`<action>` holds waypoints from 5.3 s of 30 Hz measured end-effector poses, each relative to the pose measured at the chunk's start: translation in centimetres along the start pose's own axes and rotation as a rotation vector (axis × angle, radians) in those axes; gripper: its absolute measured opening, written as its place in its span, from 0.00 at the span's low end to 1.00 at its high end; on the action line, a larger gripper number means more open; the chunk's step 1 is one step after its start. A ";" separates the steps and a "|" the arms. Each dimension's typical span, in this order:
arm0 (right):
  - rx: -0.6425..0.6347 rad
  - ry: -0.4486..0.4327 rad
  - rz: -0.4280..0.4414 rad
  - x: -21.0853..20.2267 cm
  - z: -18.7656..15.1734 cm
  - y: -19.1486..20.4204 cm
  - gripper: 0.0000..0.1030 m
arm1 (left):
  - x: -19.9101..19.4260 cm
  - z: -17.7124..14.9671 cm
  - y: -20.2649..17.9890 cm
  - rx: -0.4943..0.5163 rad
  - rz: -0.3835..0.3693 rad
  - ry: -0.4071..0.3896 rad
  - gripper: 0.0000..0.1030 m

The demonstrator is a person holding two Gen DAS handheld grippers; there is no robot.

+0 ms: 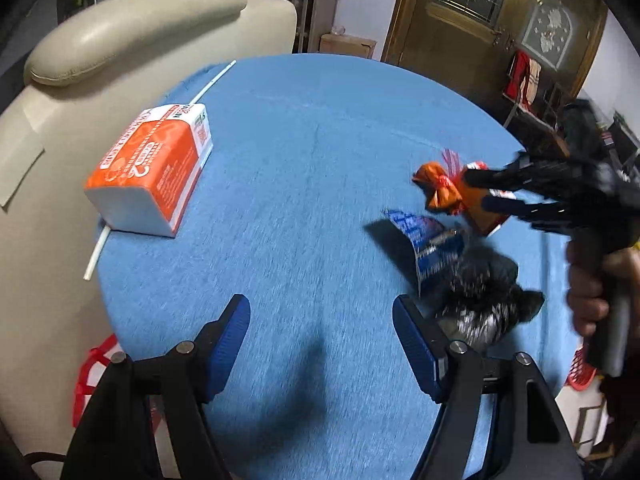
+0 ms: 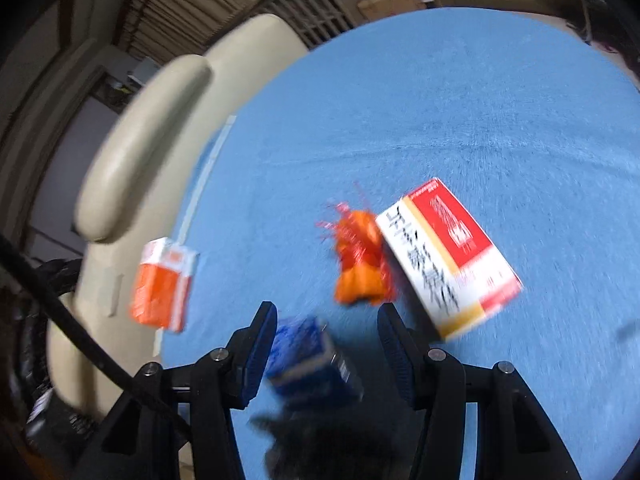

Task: Collect trash
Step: 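Grasp the orange mesh bag with the right tool while the left tool grasps the torn blue packet, then carry the orange bag and blue packet over the red wastebasket with both tools, then open both tools to drop the orange bag and blue packet into the wastebasket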

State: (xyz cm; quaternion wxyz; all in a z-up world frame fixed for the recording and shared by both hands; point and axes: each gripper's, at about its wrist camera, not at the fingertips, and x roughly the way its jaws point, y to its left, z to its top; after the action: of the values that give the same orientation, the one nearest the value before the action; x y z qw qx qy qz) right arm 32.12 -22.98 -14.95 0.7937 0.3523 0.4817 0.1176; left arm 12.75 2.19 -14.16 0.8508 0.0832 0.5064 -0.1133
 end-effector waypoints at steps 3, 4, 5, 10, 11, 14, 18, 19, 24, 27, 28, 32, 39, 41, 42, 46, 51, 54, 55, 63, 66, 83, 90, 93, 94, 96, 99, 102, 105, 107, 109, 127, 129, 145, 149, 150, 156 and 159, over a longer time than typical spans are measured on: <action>-0.022 -0.023 -0.091 1.8 0.9 0.7 0.55 | 0.8 0.7 0.0 -0.019 -0.049 0.027 0.72; -0.026 -0.026 -0.123 2.5 1.2 0.9 0.55 | 1.1 0.9 -0.1 -0.021 -0.064 0.037 0.72; -0.044 -0.043 -0.150 2.8 1.5 1.3 0.55 | 1.3 1.1 -0.3 -0.021 -0.076 0.046 0.72; -0.130 -0.025 -0.263 4.9 2.8 2.5 0.50 | 2.4 2.4 -1.7 -0.011 -0.139 0.077 0.72; -0.152 -0.007 -0.282 5.4 3.1 2.7 0.45 | 2.6 2.6 -2.0 -0.009 -0.148 0.080 0.72; -0.208 0.020 -0.297 5.6 3.6 2.5 0.30 | 3.2 3.2 -2.4 -0.017 -0.166 0.094 0.72; -0.195 0.006 -0.220 4.7 3.2 1.5 0.25 | 4.6 4.2 -2.9 -0.038 -0.206 0.132 0.72; -0.173 0.005 -0.183 4.2 3.0 1.0 0.25 | 5.1 4.5 -2.9 -0.046 -0.216 0.144 0.72; -0.119 -0.041 -0.083 0.5 1.1 -0.5 0.25 | 8.3 5.8 -3.2 -0.116 -0.252 0.196 0.72; -0.111 -0.089 -0.058 -2.4 -0.1 -1.2 0.25 | 9.9 6.5 -3.5 -0.153 -0.266 0.211 0.72; -0.101 -0.109 -0.046 -3.7 -0.5 -1.7 0.25 | 10.3 6.7 -3.6 -0.167 -0.272 0.213 0.71; -0.078 -0.166 -0.008 -8.1 -1.9 -3.3 0.25 | 12.2 7.0 -4.0 -0.210 -0.299 0.243 0.52; -0.021 -0.236 0.034 -14.0 -5.3 -6.1 0.25 | 12.3 6.9 -4.8 -0.269 -0.370 0.224 0.19; -0.005 -0.248 0.041 -15.0 -6.4 -6.9 0.25 | 11.5 7.0 -5.3 -0.248 -0.331 0.192 0.18; 0.002 -0.256 0.044 -15.6 -7.0 -7.2 0.25 | 10.9 6.9 -5.5 -0.236 -0.318 0.174 0.18; 0.017 -0.286 0.048 -18.0 -8.8 -8.9 0.25 | 7.8 7.1 -6.7 -0.206 -0.300 0.096 0.18; 0.019 -0.341 0.060 -21.2 -10.5 -9.6 0.25 | 2.9 8.2 -8.1 -0.145 -0.284 -0.016 0.18; 0.023 -0.383 0.073 -23.3 -11.4 -9.8 0.25 | -0.1 8.2 -10.2 -0.089 -0.265 -0.078 0.18; 0.023 -0.396 0.074 -23.8 -11.7 -9.8 0.25 | -1.0 8.1 -11.0 -0.066 -0.254 -0.098 0.18; 0.020 -0.494 0.065 -29.0 -14.4 -10.6 0.25 | -6.5 6.3 -17.6 0.126 -0.171 -0.211 0.18; 0.019 -0.533 0.050 -30.8 -15.6 -11.0 0.25 | -8.0 5.4 -19.6 0.205 -0.130 -0.261 0.18; 0.057 -0.607 0.048 -34.7 -18.8 -13.4 0.25 | -12.3 1.9 -27.7 0.423 -0.091 -0.377 0.18; 0.089 -0.626 0.037 -36.1 -19.9 -15.1 0.25 | -12.1 0.9 -29.9 0.468 -0.100 -0.365 0.18; 0.108 -0.631 0.031 -36.5 -20.3 -15.9 0.25 | -11.7 0.5 -31.0 0.491 -0.105 -0.351 0.18; 0.114 -0.632 0.030 -36.6 -20.4 -16.2 0.25 | -11.6 0.3 -31.4 0.499 -0.105 -0.349 0.18; 0.129 -0.634 0.028 -36.8 -20.7 -16.9 0.25 | -11.3 0.1 -31.9 0.511 -0.109 -0.341 0.18; 0.148 -0.638 0.024 -37.0 -20.9 -17.7 0.25 | -10.9 -0.2 -32.7 0.532 -0.111 -0.329 0.18; 0.165 -0.638 0.022 -37.1 -20.9 -18.3 0.25 | -10.4 -0.5 -33.4 0.544 -0.116 -0.314 0.18; 0.182 -0.634 0.022 -37.0 -21.0 -18.9 0.25 | -9.9 -0.6 -34.2 0.560 -0.117 -0.300 0.18; 0.192 -0.631 0.019 -36.8 -20.9 -19.3 0.25 | -9.5 -0.6 -34.6 0.564 -0.119 -0.288 0.18; 0.204 -0.626 0.018 -36.8 -20.9 -19.8 0.25 | -9.0 -0.6 -34.9 0.571 -0.118 -0.279 0.18; 0.292 -0.592 0.005 -35.8 -21.8 -22.8 0.25 | -6.1 -1.5 -37.5 0.613 -0.136 -0.203 0.18; 0.305 -0.587 0.007 -35.6 -21.9 -23.2 0.25 | -5.8 -1.6 -37.7 0.619 -0.136 -0.196 0.18; 0.343 -0.575 -0.001 -35.9 -22.6 -24.8 0.25 | -4.7 -2.1 -39.6 0.641 -0.152 -0.167 0.18; 0.354 -0.577 -0.001 -36.1 -23.0 -25.2 0.25 | -4.6 -2.3 -40.2 0.650 -0.159 -0.162 0.18; 0.357 -0.579 -0.004 -36.2 -23.1 -25.3 0.25 | -4.6 -2.4 -40.4 0.653 -0.159 -0.163 0.18; 0.376 -0.579 -0.003 -36.4 -23.5 -26.0 0.25 | -4.2 -2.9 -41.3 0.673 -0.166 -0.151 0.18; 0.385 -0.578 -0.004 -36.4 -23.5 -26.3 0.25 | -4.0 -3.0 -41.6 0.679 -0.176 -0.140 0.18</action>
State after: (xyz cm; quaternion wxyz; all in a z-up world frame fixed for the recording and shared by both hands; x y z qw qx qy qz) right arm -10.33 -50.64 -14.61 0.8166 0.5133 0.2511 -0.0816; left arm -3.16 -36.60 -13.19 0.7943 0.3093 0.3855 -0.3532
